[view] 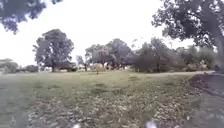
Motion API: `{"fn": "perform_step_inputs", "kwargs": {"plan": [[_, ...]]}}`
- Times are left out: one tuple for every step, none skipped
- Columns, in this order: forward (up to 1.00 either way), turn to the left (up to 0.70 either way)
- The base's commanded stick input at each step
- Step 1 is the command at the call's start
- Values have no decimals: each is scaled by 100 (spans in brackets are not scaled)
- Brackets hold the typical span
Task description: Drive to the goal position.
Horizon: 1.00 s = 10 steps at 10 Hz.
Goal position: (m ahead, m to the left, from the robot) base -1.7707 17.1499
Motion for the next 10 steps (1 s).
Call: {"fn": "perform_step_inputs", "kwargs": {"plan": [[0, 70], [0, 70], [0, 70], [0, 70], [0, 70], [0, 70], [0, 70], [0, 70], [0, 70], [0, 70]]}}
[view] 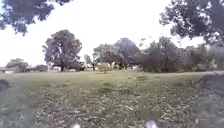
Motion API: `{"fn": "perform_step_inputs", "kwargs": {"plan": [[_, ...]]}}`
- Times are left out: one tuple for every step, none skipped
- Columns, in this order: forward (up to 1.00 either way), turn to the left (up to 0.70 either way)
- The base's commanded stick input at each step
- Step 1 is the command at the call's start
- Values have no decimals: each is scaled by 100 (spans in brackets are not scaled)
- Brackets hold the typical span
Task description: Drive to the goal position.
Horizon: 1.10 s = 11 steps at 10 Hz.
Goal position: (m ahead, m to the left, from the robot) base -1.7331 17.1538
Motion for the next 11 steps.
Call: {"fn": "perform_step_inputs", "kwargs": {"plan": [[0, 70], [0, 70], [0, 70], [0, 70], [40, 40], [70, 11], [70, 0], [70, 1], [70, 31], [70, 35], [70, 35]]}}
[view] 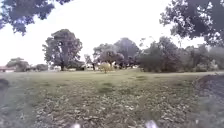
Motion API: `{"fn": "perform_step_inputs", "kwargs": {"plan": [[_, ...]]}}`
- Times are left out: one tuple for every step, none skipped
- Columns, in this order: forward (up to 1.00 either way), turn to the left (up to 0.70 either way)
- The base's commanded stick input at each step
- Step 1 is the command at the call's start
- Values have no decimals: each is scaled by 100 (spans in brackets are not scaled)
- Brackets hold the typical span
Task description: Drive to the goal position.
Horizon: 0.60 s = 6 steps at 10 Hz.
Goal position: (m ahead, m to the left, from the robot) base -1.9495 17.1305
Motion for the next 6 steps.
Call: {"fn": "perform_step_inputs", "kwargs": {"plan": [[70, 35], [70, 35], [70, 35], [70, 35], [70, 35], [70, 35]]}}
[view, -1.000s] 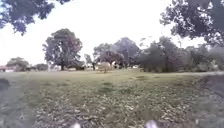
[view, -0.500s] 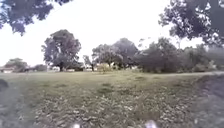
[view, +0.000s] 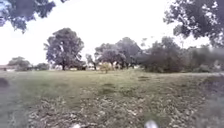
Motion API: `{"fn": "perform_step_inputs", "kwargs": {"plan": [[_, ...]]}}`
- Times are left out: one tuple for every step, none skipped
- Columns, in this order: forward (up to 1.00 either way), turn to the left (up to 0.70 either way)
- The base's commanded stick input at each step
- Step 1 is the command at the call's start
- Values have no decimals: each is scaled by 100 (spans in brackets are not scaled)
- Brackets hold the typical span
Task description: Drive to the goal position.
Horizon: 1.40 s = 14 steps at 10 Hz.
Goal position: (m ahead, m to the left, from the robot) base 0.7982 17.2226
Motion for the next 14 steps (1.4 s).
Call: {"fn": "perform_step_inputs", "kwargs": {"plan": [[70, 35], [70, 35], [70, 35], [70, 35], [70, 35], [70, 35], [70, 35], [70, 35], [70, 35], [70, 0], [70, 0], [70, 9], [70, 35], [70, 35]]}}
